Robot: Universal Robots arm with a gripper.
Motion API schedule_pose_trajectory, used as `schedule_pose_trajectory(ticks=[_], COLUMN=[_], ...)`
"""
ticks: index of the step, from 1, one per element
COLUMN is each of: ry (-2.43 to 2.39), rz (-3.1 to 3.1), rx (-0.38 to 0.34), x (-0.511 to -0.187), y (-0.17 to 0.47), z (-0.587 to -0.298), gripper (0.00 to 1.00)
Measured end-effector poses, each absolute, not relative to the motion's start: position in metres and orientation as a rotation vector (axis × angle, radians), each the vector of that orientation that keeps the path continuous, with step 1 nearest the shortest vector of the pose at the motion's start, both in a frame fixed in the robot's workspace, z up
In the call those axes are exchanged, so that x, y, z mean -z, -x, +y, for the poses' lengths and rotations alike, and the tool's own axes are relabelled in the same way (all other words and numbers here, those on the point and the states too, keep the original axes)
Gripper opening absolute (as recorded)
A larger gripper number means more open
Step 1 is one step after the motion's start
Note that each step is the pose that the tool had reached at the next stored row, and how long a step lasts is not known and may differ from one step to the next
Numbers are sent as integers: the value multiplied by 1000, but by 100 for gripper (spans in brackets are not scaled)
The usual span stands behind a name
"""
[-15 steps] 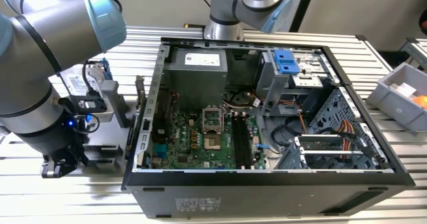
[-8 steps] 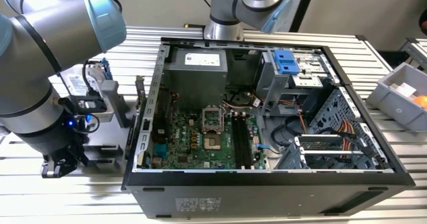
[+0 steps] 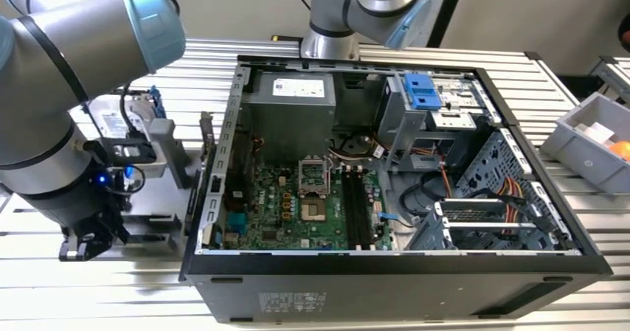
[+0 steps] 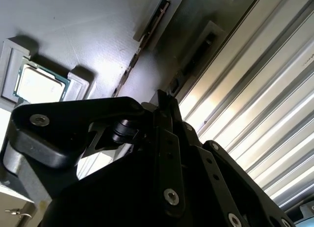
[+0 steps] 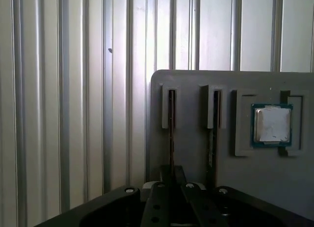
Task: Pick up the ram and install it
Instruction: 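Pick up the ram and move it above insertion slot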
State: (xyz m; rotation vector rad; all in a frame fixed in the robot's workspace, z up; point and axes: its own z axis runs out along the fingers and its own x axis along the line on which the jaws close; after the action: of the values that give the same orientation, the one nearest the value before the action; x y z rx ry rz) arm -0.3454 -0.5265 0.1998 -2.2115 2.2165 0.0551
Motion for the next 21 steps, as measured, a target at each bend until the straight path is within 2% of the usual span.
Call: schedule_pose_trajectory(ticks=[21], ry=[2211], rz=[2216], rx=[-55], x=[-227], y=[345], z=[-527], gripper=[0])
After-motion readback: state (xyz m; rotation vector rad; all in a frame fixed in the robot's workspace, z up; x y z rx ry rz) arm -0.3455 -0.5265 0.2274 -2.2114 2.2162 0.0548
